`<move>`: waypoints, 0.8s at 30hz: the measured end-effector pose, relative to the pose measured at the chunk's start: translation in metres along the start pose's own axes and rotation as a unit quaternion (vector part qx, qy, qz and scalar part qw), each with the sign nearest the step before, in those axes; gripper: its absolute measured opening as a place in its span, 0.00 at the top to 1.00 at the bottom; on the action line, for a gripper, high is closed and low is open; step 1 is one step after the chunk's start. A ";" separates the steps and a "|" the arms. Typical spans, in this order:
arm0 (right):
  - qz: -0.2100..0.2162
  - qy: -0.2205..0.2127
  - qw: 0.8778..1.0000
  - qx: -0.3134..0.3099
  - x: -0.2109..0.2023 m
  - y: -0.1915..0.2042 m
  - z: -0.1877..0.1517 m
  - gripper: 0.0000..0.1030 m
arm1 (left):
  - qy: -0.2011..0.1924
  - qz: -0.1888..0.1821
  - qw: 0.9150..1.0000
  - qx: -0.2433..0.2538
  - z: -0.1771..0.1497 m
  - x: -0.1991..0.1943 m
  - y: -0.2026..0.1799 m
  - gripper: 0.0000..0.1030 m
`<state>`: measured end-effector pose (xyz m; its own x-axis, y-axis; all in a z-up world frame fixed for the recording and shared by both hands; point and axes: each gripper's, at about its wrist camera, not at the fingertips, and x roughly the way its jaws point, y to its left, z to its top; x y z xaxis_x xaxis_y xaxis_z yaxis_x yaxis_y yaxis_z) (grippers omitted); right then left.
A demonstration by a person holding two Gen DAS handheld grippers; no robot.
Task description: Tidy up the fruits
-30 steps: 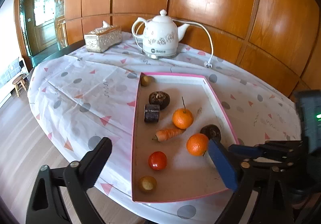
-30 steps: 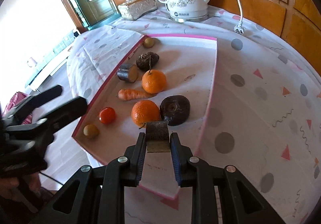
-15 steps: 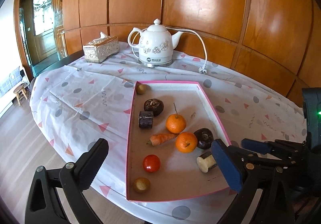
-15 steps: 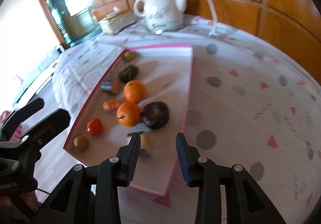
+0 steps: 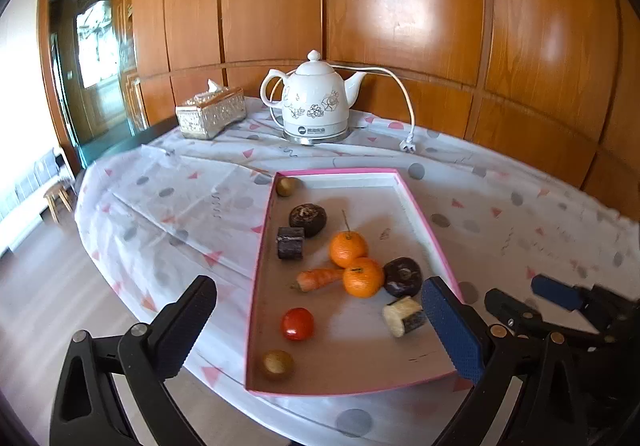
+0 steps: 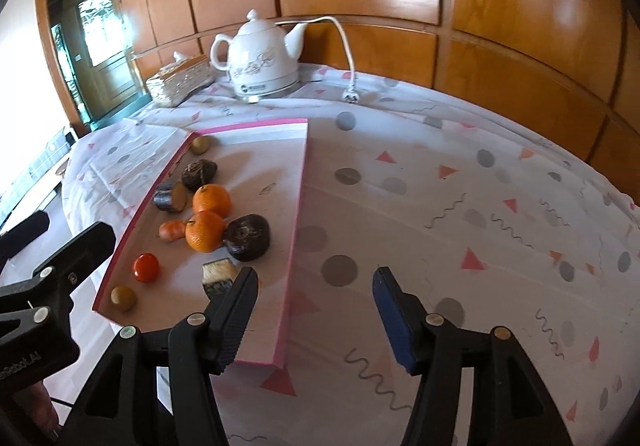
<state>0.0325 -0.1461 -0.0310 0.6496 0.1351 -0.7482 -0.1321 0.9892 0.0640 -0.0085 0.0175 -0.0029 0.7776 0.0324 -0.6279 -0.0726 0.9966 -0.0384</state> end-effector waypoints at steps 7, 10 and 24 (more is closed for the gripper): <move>-0.002 0.001 1.000 0.004 -0.004 -0.002 -0.006 0.41 | -0.007 -0.008 1.000 -0.020 0.001 -0.004 0.004 0.00; -0.001 -0.002 1.000 -0.002 -0.005 0.002 -0.007 0.41 | -0.011 -0.004 1.000 -0.015 0.001 -0.005 0.003 0.00; 0.001 -0.001 1.000 -0.014 -0.004 0.009 -0.007 0.41 | -0.025 0.000 1.000 -0.005 0.001 -0.010 0.001 0.00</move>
<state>0.0237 -0.1381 -0.0317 0.6507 0.1365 -0.7470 -0.1534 0.9871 0.0468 -0.0153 0.0187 0.0041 0.8076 0.0365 -0.5886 -0.0789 0.9958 -0.0464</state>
